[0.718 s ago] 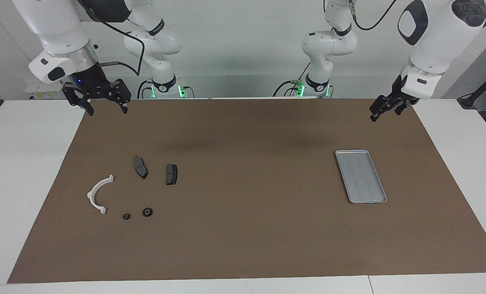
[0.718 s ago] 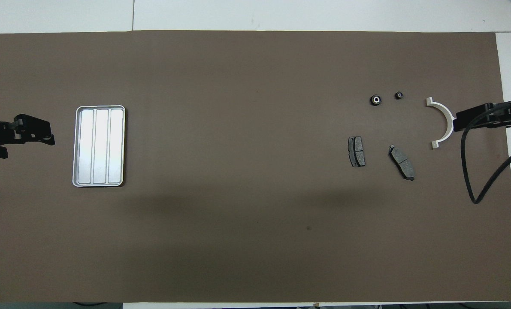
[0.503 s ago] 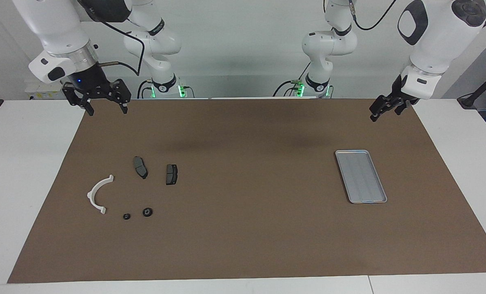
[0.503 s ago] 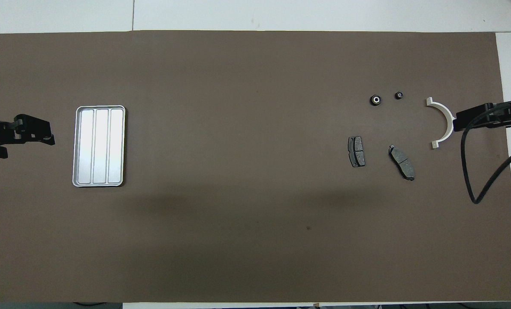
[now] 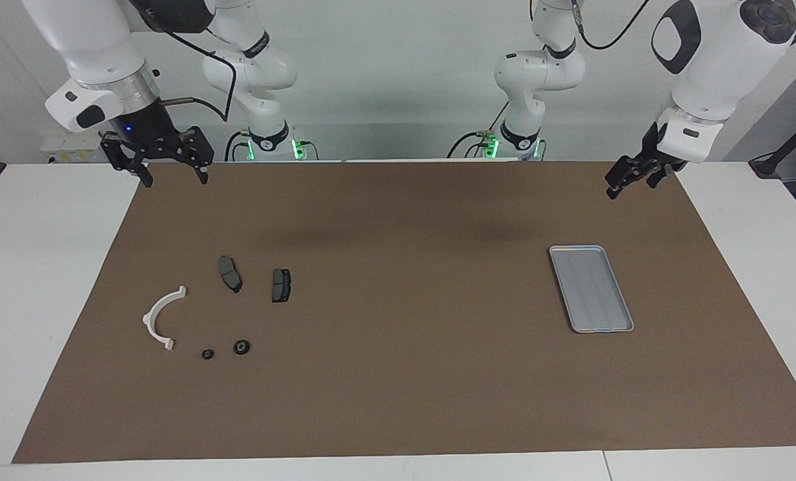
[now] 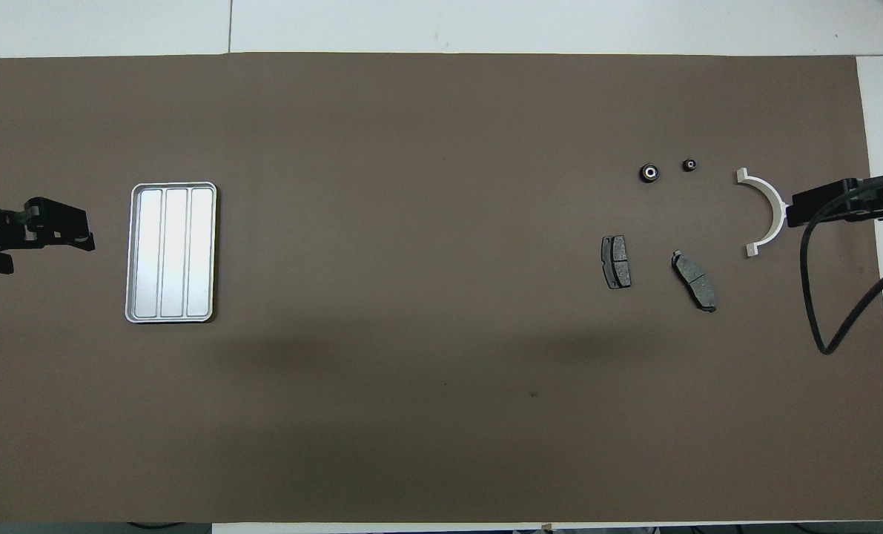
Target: Pick bearing gear from pile to tray
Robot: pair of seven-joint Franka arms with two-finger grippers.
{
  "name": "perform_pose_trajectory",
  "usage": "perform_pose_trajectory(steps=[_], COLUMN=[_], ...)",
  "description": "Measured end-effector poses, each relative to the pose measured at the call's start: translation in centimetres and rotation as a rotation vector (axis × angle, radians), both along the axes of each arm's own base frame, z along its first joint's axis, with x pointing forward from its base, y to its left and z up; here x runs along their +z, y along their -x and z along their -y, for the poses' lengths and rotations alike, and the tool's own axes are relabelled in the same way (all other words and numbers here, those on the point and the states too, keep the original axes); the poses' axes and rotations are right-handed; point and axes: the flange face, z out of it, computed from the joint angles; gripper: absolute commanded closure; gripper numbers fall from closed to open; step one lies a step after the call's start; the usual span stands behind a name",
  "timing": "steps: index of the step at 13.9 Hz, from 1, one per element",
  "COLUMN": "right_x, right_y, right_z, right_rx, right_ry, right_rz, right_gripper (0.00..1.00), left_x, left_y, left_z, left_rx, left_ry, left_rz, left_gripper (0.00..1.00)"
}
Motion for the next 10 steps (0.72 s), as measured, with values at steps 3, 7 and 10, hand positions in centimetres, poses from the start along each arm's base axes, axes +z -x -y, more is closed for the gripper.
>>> perform_pose_trajectory(steps=[3,7,10], right_x=[0.02,0.07,-0.28], right_y=[0.01,0.04,-0.57], right_z=[0.16,0.12,-0.15], right_rx=[-0.003,-0.002,0.003], right_ry=[0.0,0.0,0.0], right_rz=[0.0,0.001,0.04], right_gripper=[0.0,0.0,0.0], left_x=[0.0,0.0,0.0], left_y=[0.0,0.0,0.0], left_z=[0.0,0.0,0.0], left_rx=[0.0,0.0,0.0], left_ry=[0.0,0.0,0.0], left_rz=[0.0,0.0,0.0], left_gripper=[0.0,0.0,0.0])
